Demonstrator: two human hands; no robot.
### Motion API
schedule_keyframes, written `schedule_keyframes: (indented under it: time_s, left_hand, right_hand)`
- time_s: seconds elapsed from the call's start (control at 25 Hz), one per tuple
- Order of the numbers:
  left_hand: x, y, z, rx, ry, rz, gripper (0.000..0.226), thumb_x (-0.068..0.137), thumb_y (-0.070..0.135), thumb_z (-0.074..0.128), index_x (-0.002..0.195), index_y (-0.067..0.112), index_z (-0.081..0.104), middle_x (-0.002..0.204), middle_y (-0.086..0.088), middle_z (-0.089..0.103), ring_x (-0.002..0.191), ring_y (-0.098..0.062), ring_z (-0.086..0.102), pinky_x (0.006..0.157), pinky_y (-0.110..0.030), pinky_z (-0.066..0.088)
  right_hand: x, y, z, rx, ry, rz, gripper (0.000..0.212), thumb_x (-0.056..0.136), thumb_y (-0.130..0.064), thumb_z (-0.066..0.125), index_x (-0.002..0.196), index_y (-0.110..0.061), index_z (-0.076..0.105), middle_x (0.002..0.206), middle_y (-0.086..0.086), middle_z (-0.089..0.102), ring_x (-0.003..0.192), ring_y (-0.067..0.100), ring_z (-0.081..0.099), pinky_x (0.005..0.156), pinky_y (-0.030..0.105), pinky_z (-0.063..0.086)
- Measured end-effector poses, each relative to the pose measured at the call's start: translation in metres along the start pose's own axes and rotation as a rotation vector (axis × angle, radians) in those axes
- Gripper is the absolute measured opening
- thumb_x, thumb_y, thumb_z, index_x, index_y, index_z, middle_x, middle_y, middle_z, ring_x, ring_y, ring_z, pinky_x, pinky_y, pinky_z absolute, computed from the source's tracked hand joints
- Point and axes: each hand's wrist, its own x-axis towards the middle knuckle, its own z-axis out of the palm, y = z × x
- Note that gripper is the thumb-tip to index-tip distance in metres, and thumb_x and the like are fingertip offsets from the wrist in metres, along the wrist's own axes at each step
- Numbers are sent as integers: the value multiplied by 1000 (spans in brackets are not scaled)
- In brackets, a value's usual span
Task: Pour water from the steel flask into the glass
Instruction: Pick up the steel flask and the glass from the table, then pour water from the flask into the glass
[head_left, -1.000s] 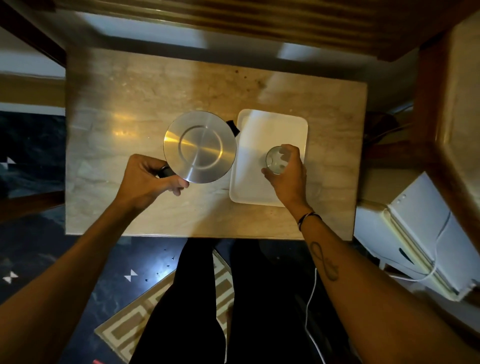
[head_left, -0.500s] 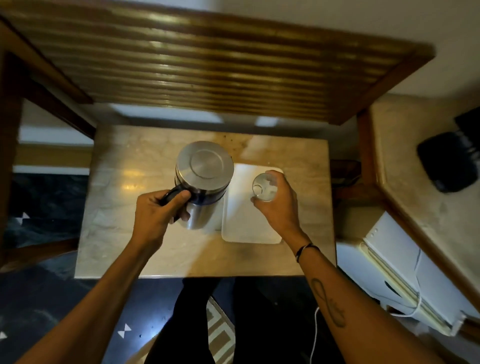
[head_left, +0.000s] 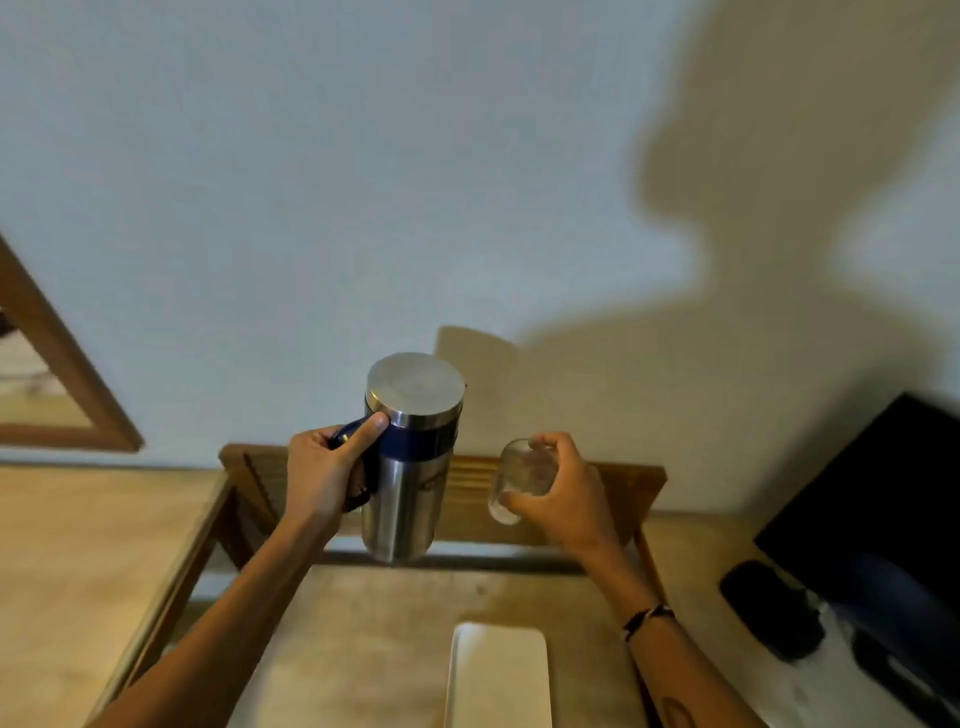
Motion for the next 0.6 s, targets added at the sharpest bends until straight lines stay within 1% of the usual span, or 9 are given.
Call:
schedule_keyframes:
  time_s: [0.08,0.16,0.24,0.32,0.36,0.4,0.48,0.52,0.6]
  left_hand:
    - [17,68,7,-27,-7,35,63,73,61,92,56,16,51,42,4,37,42,-16,36,54,-34,48]
    - [31,134,11,-36,-33,41,62,73,61,91,58,19,48,47,3,29,48,-18,33,60,-45,53]
    - [43,196,11,-27,-79,84,69,64,69,93,60,18,47,50,2,25,47,-17,29,56,-39,51]
    - [51,254,7,-26,-125,174,84,44,80,96,60,15,46,51,2,23,45,-17,23,47,-26,35]
    - [55,280,5,-28,-154,225,88,37,82,96,65,13,50,52,1,23,47,-17,20,46,-26,26]
    - [59,305,2,-39,-185,271,93,33,82,97,77,10,58,54,0,23,48,-17,19,48,-28,21]
    - [66,350,-3,-35,-249,340,107,35,80,98,102,3,65,65,-6,28,52,-17,23,49,-27,23]
    - [68,369,-5,-20,-284,362,107,37,79,98,105,2,67,70,-10,30,54,-17,26,51,-27,26]
    - [69,404,-4,16,-367,380,94,41,78,98,89,2,70,67,-7,30,48,-13,27,46,-22,28]
  right_hand:
    - [19,-55,-39,30,2,-84,77,73,-32,101,137,-24,60,124,-5,75,108,17,74,88,24,62]
    - [33,-108,-81,71,39,-157,72,70,-30,102,132,-22,65,120,-5,78,109,18,76,93,31,64]
    - [45,-156,-121,160,80,-193,69,61,-25,103,121,-25,69,113,-1,81,107,22,80,99,43,65]
    - [54,-200,-158,246,93,-216,70,52,-26,100,115,-27,70,107,2,83,102,20,83,103,50,64]
    - [57,-218,-174,274,87,-227,72,50,-28,100,115,-27,72,105,2,84,101,17,84,103,49,64]
    - [60,-235,-190,301,79,-243,74,48,-31,101,116,-27,73,105,2,84,100,17,84,100,46,64]
    - [62,-264,-217,346,66,-277,77,47,-34,103,118,-24,76,108,3,84,101,23,83,88,37,63]
    - [64,-274,-226,370,61,-287,78,47,-33,104,119,-23,77,109,5,84,104,28,82,84,34,63]
    - [66,-289,-236,428,42,-297,75,51,-29,104,121,-17,78,105,6,83,102,34,81,86,36,69]
